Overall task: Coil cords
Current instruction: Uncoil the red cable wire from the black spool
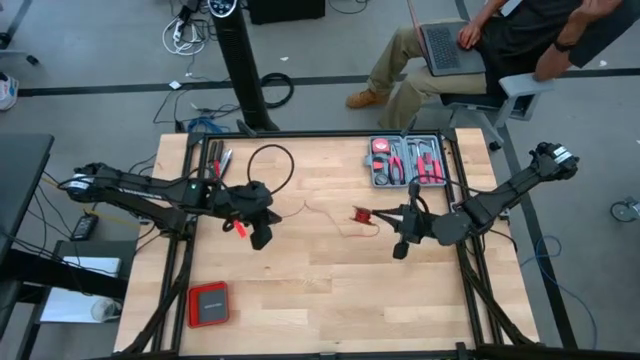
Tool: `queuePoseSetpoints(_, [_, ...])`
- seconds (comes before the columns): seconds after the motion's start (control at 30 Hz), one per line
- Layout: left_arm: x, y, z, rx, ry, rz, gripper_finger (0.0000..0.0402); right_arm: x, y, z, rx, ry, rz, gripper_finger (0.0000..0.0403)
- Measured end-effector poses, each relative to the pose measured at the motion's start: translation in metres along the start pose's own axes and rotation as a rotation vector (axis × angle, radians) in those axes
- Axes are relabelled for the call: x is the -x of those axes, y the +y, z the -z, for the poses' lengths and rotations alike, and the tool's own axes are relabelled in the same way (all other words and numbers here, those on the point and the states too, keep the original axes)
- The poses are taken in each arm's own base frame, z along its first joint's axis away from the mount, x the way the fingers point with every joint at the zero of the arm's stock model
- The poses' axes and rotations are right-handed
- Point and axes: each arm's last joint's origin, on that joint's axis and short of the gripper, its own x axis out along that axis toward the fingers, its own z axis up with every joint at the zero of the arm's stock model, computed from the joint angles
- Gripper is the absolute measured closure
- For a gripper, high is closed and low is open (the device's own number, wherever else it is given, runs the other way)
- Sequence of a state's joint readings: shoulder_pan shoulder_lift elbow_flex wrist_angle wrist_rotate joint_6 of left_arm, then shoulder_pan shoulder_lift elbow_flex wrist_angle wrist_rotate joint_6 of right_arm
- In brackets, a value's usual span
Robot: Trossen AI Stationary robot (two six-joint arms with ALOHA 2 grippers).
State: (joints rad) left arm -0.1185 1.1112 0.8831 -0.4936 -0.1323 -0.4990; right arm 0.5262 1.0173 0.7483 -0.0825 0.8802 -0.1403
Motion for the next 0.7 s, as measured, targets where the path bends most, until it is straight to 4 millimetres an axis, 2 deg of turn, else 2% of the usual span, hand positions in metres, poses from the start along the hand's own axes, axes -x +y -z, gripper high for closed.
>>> queuePoseSetpoints(0.27, [-0.024, -0.007, 0.002, -0.067, 0.052, 0.054, 0.0401, -0.007, 0.004, -0.001, 0.014, -0.002, 0.093, 0.0403])
queuePoseSetpoints(0.5, [-0.042, -0.011, -0.001, -0.092, 0.026, 0.068, 0.0401, -0.015, 0.005, -0.007, -0.018, -0.041, 0.132, 0.0403])
queuePoseSetpoints(0.7, [-0.046, -0.014, -0.003, -0.108, -0.001, 0.091, 0.0401, -0.019, 0.002, -0.009, -0.023, -0.049, 0.153, 0.0403])
